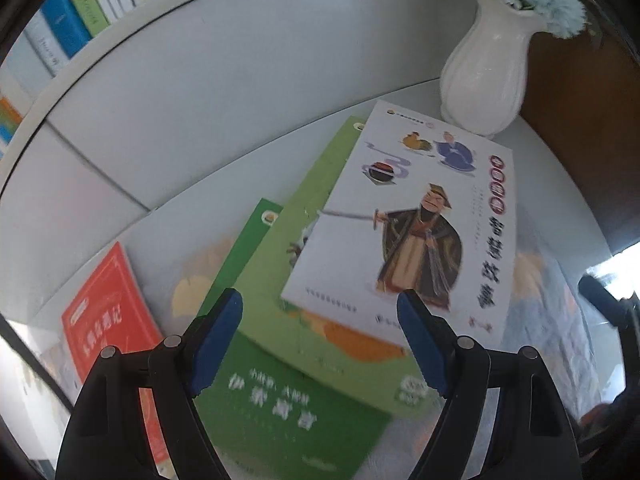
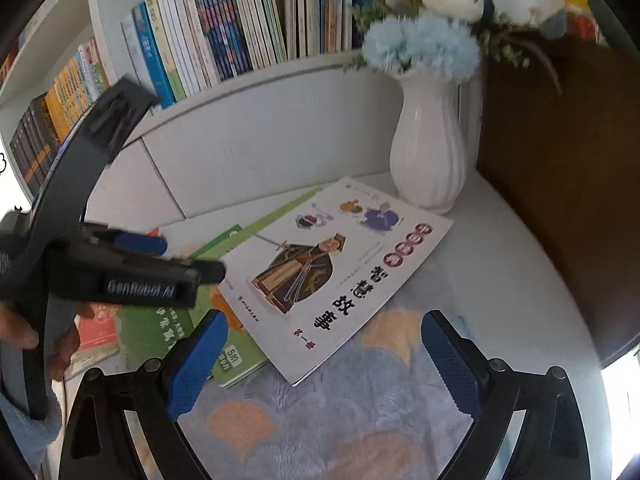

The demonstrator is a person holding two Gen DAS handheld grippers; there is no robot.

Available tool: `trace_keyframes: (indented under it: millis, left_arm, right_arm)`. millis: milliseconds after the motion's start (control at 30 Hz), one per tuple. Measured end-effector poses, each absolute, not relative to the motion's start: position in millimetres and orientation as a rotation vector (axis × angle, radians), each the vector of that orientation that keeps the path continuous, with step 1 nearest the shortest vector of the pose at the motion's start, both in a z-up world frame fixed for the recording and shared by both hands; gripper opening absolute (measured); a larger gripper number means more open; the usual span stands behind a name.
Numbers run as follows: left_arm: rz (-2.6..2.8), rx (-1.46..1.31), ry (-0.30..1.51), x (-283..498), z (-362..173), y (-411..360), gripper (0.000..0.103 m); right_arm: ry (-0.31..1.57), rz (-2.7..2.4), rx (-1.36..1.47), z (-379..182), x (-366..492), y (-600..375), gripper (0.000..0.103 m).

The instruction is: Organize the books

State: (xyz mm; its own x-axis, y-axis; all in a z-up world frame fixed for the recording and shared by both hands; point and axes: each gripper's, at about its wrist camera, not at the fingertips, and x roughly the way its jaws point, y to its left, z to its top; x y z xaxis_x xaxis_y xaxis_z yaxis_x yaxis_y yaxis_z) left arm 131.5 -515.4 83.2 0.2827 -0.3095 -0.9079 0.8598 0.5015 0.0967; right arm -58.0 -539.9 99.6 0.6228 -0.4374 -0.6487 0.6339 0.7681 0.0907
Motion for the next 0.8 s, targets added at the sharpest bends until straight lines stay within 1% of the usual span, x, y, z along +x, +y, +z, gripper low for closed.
trace_keyframes:
  millis: [167, 300, 400, 500, 567, 633, 667, 733, 767, 800]
  left_arm:
    - [-0.869, 0.631, 1.024, 152, 63, -523, 0.078]
    - [-0.863, 0.558, 1.069, 170, 45, -523, 0.078]
    - [-0.898, 0.504, 1.058, 176, 45, -522, 0.079]
    - [-0.932, 0.525, 1.032, 176, 43, -531, 0.084]
    - [-0.986, 0.515, 1.032, 172, 44, -536, 0.085]
    - [-1.094, 0.467, 1.07, 166, 45, -538, 0.086]
    - [-1.118, 0.457, 1.073, 159, 45, -539, 0.092]
    - [-1.099, 0.526, 1.028, 148, 42, -542, 0.092]
    - [-1.106, 0.577, 0.999, 140, 41, -543, 0.092]
    - [-1.12, 0.581, 0.992, 137, 41, -541, 0.092]
  right_arm:
    - [0.644, -0.594, 0.504, 72, -50, -557, 0.097]
    - [0.69, -0.596, 0.557, 49, -39, -560, 0.097]
    - [0.668, -0.62, 0.545, 45, -37, -557, 0.1]
    - [0.645, -0.629, 0.545, 44, -32, -558, 0.101]
    - [0.627, -0.623, 0.547, 42, -28, -559, 0.103]
    - [0.609, -0.613, 0.55, 40, -25, -561, 0.103]
    - [0.597, -0.599, 0.554, 39, -23, -561, 0.103]
    - [0.565, -0.561, 0.581, 39, -23, -563, 0.098]
    - [0.549, -0.581, 0.588, 39, -26, -565, 0.089]
    - [0.543, -0.596, 0.592, 38, -28, -566, 0.065]
